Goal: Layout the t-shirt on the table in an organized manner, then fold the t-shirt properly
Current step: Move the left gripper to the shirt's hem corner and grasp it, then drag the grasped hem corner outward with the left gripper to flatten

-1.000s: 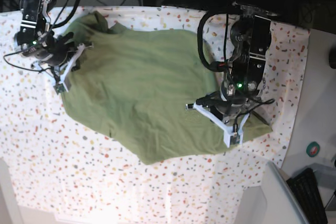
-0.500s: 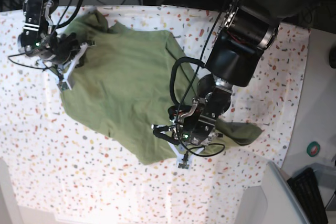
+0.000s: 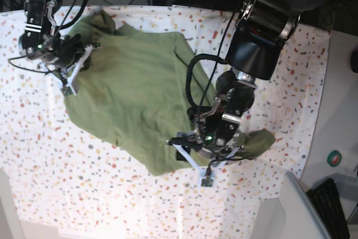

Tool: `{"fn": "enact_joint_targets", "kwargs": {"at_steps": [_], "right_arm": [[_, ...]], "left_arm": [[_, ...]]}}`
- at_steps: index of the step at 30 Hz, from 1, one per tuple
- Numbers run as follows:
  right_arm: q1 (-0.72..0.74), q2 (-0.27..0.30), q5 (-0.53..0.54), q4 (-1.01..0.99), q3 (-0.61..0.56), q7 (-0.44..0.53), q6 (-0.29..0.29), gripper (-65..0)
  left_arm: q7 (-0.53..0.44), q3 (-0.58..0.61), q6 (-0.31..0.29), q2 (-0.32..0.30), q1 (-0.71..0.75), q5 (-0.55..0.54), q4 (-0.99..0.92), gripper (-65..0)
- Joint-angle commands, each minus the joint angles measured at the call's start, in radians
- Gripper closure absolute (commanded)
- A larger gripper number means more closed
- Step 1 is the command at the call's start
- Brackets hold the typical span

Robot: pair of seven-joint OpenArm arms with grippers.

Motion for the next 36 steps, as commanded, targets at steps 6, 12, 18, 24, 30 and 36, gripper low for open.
{"fn": "enact_joint_targets", "kwargs": {"at_steps": [6, 12, 18, 24, 30, 36], "right_arm": [[0.013, 0.005, 0.01, 0.014, 0.002, 0.017, -0.001, 0.0], [0.013, 0.005, 0.01, 0.011, 0.002, 0.017, -0.001, 0.0], [0.018, 0.005, 0.01, -0.029, 0.002, 0.021, -0.001, 0.0], [0.021, 0.005, 0.01, -0.029, 0.002, 0.021, -0.001, 0.0], [0.019, 0.003, 0.01, -0.029, 0.002, 0.021, -0.001, 0.0], [0.015, 0.003, 0.01, -0.029, 0.002, 0.021, -0.001, 0.0]], "left_arm": [[0.035, -0.086, 0.0, -0.05, 0.089, 0.009, 0.143, -15.6], [0.036, -0.08, 0.0, -0.07, 0.217, 0.009, 0.257, 0.0], [0.035, -0.047, 0.0, -0.062, 0.214, 0.015, 0.194, 0.0], [0.012, -0.006, 0.0, -0.031, 0.04, 0.009, -0.032, 0.0], [-0.048, -0.003, 0.0, 0.012, -0.104, 0.009, -0.156, 0.0], [-0.103, -0.006, 0.0, 0.038, -0.207, 0.01, -0.329, 0.0]]}}
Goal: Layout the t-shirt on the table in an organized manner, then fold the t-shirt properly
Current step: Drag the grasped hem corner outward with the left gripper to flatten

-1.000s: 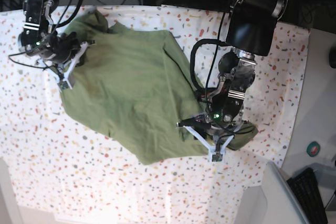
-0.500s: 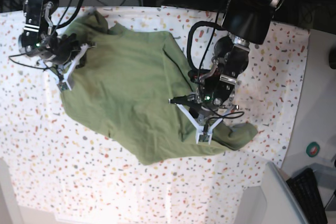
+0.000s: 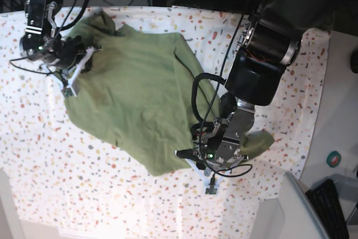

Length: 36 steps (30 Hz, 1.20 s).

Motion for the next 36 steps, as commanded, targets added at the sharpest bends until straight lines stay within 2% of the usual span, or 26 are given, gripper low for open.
{"fn": "enact_joint_targets", "kwargs": {"at_steps": [1, 6, 9, 13, 15, 17, 20, 22, 24, 25, 32, 36], "right_arm": [[0.002, 0.003, -0.002, 0.008, 0.002, -0.004, -0.001, 0.0], [0.002, 0.003, -0.002, 0.01, 0.002, -0.005, -0.001, 0.0], [0.002, 0.003, -0.002, 0.01, 0.002, -0.005, -0.001, 0.0], [0.001, 0.003, -0.002, 0.01, 0.002, -0.005, -0.001, 0.0], [0.001, 0.003, -0.002, 0.01, 0.002, -0.005, -0.001, 0.0], [0.001, 0.003, -0.002, 0.01, 0.002, -0.005, -0.001, 0.0], [0.007, 0.003, -0.002, 0.01, 0.002, -0.004, -0.001, 0.0], [0.008, 0.003, -0.002, 0.01, 0.002, -0.002, -0.001, 0.0], [0.01, 0.003, -0.002, 0.01, 0.002, -0.002, -0.001, 0.0], [0.01, 0.003, -0.002, 0.01, 0.002, -0.002, -0.001, 0.0], [0.005, 0.003, -0.002, 0.01, 0.002, -0.002, -0.001, 0.0], [0.005, 0.003, -0.002, 0.01, 0.002, -0.002, -0.001, 0.0]], "left_arm": [[-0.042, -0.004, 0.004, 0.007, -0.038, 0.005, -0.004, 0.0], [-0.091, -0.008, 0.004, -0.005, -0.039, 0.004, -0.026, 0.0], [-0.085, -0.021, 0.004, -0.033, 0.004, -0.028, 0.068, -1.3], [-0.039, -0.137, 0.005, -0.108, 0.154, -0.163, 0.338, -14.3], [-0.022, -0.176, 0.005, -0.143, 0.22, -0.191, 0.438, -21.7], [-0.022, -0.2, 0.005, -0.172, 0.281, -0.2, 0.484, -28.3], [-0.022, -0.212, 0.004, -0.191, 0.327, -0.2, 0.492, -33.9], [-0.022, -0.208, -0.021, -0.195, 0.347, -0.202, 0.49, -34.4], [-0.022, -0.212, -0.093, -0.194, 0.364, -0.202, 0.495, -34.4], [-0.022, -0.212, -0.108, -0.194, 0.367, -0.202, 0.496, -34.6], [-0.023, -0.202, -0.11, -0.188, 0.34, -0.202, 0.47, -34.7], [-0.023, -0.2, -0.141, -0.148, 0.28, -0.199, 0.373, -34.7]]}}
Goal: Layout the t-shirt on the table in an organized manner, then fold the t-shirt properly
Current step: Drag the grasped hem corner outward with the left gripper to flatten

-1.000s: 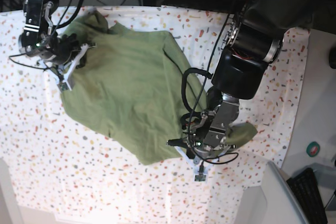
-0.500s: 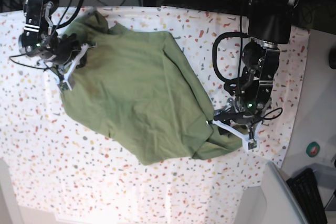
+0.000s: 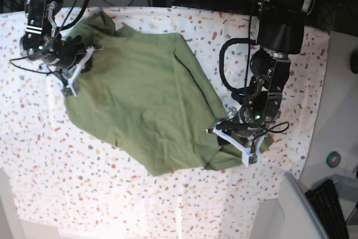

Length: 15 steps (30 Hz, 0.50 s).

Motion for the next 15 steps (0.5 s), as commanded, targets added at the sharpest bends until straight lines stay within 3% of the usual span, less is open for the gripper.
{"fn": "enact_joint_targets", "kwargs": {"at_steps": [1, 8, 15], "right_arm": [[0.004, 0.003, -0.001, 0.01, 0.002, -0.002, -0.001, 0.0], [0.003, 0.003, -0.001, 0.01, 0.002, -0.002, -0.001, 0.0], [0.003, 0.003, -0.001, 0.01, 0.002, -0.002, -0.001, 0.0]], "left_arm": [[-0.017, -0.001, -0.017, 0.004, -0.033, 0.0, -0.003, -34.7], [-0.017, -0.001, -0.045, 0.054, -0.101, 0.008, -0.106, -34.7], [-0.017, -0.001, -0.062, 0.064, -0.121, 0.01, -0.129, -34.6]]}}
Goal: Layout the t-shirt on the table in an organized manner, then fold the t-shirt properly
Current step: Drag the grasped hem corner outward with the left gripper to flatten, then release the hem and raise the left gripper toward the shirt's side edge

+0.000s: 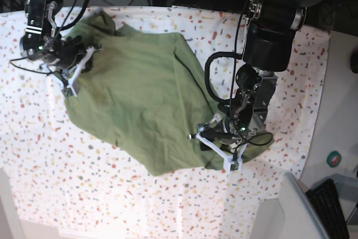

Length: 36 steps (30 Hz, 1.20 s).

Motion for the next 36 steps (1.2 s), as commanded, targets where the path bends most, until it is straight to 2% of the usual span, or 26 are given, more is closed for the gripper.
{"fn": "enact_joint_targets", "kwargs": {"at_steps": [1, 4, 9, 15, 17, 22, 23, 25, 27, 30, 36], "right_arm": [[0.004, 0.003, -0.002, 0.01, 0.002, -0.002, -0.001, 0.0], [0.004, 0.003, -0.002, 0.01, 0.002, -0.002, -0.001, 0.0], [0.007, 0.003, -0.002, 0.01, 0.002, -0.002, -0.001, 0.0], [0.007, 0.003, -0.002, 0.01, 0.002, -0.002, -0.001, 0.0], [0.007, 0.003, -0.002, 0.01, 0.002, -0.002, -0.001, 0.0], [0.007, 0.003, -0.002, 0.01, 0.002, -0.002, -0.001, 0.0], [0.007, 0.003, -0.002, 0.01, 0.002, -0.002, -0.001, 0.0], [0.007, 0.003, -0.002, 0.01, 0.002, -0.002, -0.001, 0.0], [0.008, 0.005, -0.002, 0.01, 0.002, -0.002, -0.001, 0.0], [0.008, 0.005, -0.002, 0.01, 0.002, -0.002, -0.001, 0.0], [0.008, 0.017, -0.002, 0.008, 0.002, -0.002, -0.001, 0.0]], "left_arm": [[-0.019, -0.003, 0.001, -0.009, -0.024, -0.004, 0.023, -34.6], [-0.022, -0.003, 0.0, -0.01, -0.037, -0.004, -0.023, -34.6], [-0.117, -0.002, -0.002, -0.01, -0.032, -0.004, -0.061, -34.6], [-0.117, -0.002, -0.015, -0.004, -0.029, -0.004, -0.061, -33.1], [-0.117, -0.002, -0.037, -0.002, -0.029, -0.004, -0.06, -27.3], [-0.114, -0.002, -0.039, -0.002, -0.027, -0.012, -0.046, -2.0], [-0.112, 0.0, -0.039, -0.002, -0.026, -0.013, -0.04, 0.0], [-0.074, 0.0, -0.039, -0.007, -0.024, -0.013, -0.009, 0.0], [0.006, -0.016, -0.034, -0.009, -0.009, -0.013, 0.055, 0.0], [0.126, -0.017, -0.015, -0.038, 0.045, -0.015, 0.236, 0.0], [0.32, -0.02, 0.17, -0.068, 0.21, -0.015, 0.602, 0.0]]}}
